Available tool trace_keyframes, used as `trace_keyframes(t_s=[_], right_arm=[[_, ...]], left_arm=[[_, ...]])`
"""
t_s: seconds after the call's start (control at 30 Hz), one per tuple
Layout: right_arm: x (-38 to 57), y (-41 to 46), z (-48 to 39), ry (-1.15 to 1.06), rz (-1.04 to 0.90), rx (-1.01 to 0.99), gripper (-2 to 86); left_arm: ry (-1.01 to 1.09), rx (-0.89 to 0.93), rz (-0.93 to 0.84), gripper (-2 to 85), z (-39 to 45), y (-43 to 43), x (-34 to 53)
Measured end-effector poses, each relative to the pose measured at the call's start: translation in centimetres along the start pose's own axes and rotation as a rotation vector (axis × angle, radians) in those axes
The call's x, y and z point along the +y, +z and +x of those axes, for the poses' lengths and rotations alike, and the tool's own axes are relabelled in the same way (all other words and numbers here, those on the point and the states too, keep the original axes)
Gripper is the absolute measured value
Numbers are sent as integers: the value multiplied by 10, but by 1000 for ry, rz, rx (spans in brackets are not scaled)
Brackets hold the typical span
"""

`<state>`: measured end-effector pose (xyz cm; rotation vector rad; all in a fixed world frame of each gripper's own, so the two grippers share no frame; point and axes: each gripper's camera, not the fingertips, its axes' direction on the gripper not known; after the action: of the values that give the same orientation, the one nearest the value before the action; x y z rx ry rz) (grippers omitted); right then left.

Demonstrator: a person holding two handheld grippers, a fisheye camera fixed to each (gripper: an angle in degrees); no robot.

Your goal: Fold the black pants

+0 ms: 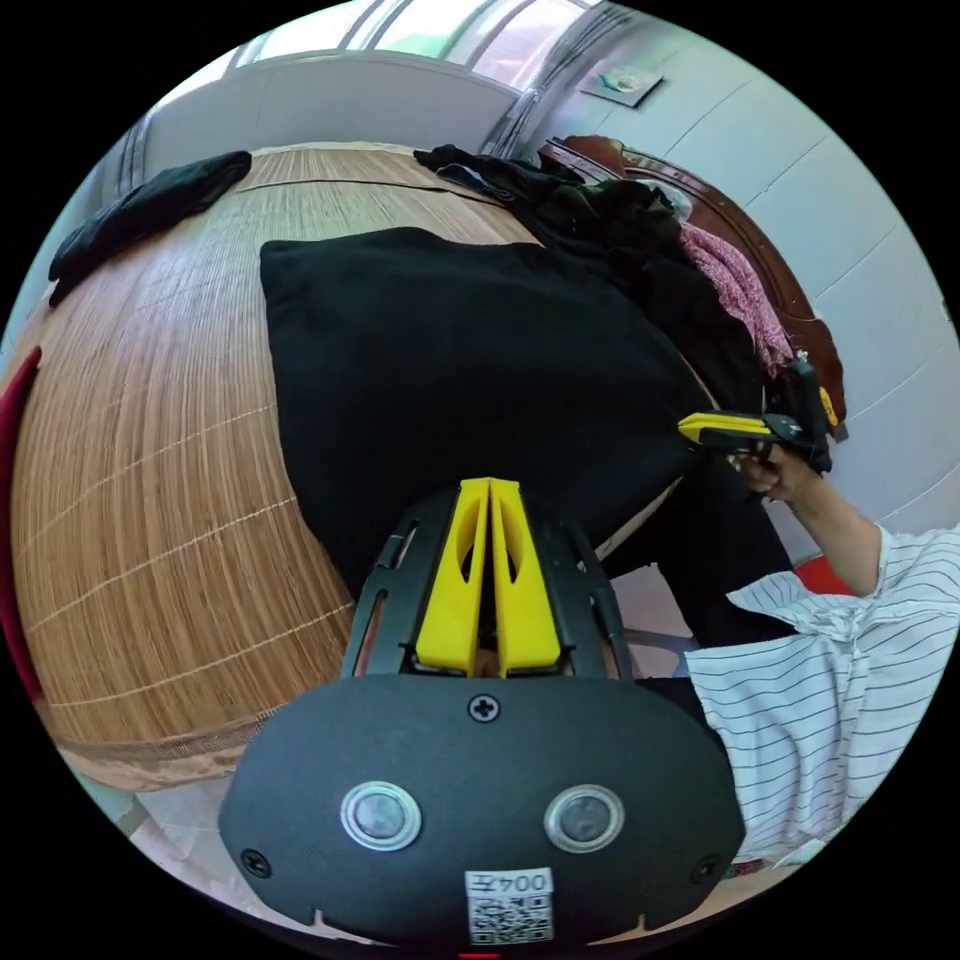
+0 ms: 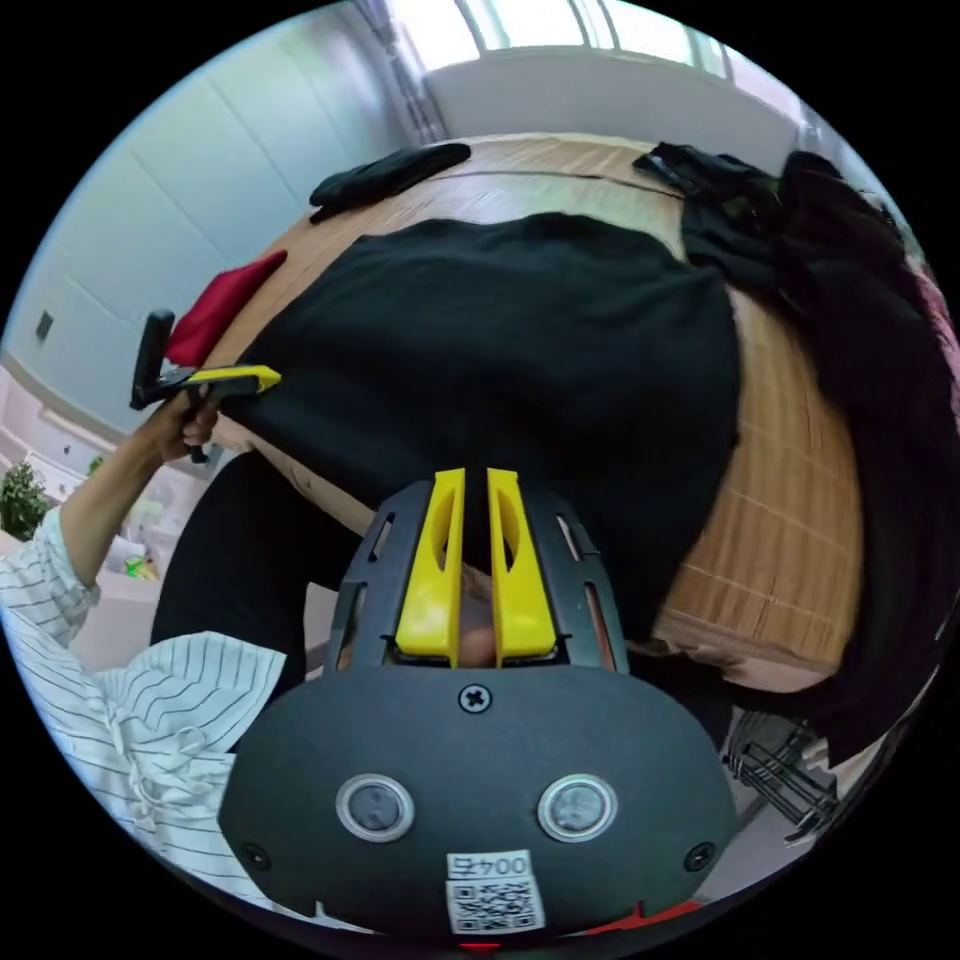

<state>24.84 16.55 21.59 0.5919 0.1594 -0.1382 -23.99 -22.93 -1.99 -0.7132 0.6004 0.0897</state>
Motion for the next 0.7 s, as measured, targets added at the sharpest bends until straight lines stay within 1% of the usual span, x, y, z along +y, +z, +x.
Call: trace_keyframes(t_s=[0.03, 0.1, 0.13, 0.17, 0.2, 0.23, 0.27, 0.33, 0.4, 0.47, 0.5, 0.6, 0.63, 0.7], right_arm=[[9, -19, 6, 3, 41, 38, 54], [24, -38, 18, 22, 74, 43, 55], [32, -33, 30, 39, 2, 73, 53], [41, -26, 42, 49, -69, 93, 50], [46, -34, 48, 59, -10, 58, 48], [52, -47, 61, 124, 5, 2, 43], [59, -62, 70, 165, 33, -38, 41], [75, -87, 81, 213, 103, -79, 46], [94, -100, 93, 278, 111, -105, 52], [122, -111, 110, 372, 149, -227, 65], [128, -113, 113, 390, 162, -246, 69], [144, -121, 110, 390, 200, -228, 85], [146, -127, 106, 357, 225, -253, 86], [145, -138, 96, 273, 255, -234, 87]], left_arm=[[19, -48, 29, 6, 6, -4, 3], [33, -63, 97, 6, 10, -8, 11], [8, -133, 64, 6, 3, 6, 18], [-20, -157, 22, 5, -11, 22, 26], [-58, -129, 67, 5, -19, 21, 32], [-133, -75, 75, 5, -34, 23, 37], [-153, -88, 93, 4, -36, 22, 40], [-121, -119, 147, 4, -21, 16, 43], [-82, -50, 201, 3, -5, 14, 45], [-49, -46, 230, 3, 15, 26, 48], [-48, -59, 231, 3, 18, 31, 49], [-154, -155, 173, 3, 11, 69, 52], [-226, -201, 95, 3, 0, 89, 52], [-256, -217, 135, 4, -8, 97, 60]])
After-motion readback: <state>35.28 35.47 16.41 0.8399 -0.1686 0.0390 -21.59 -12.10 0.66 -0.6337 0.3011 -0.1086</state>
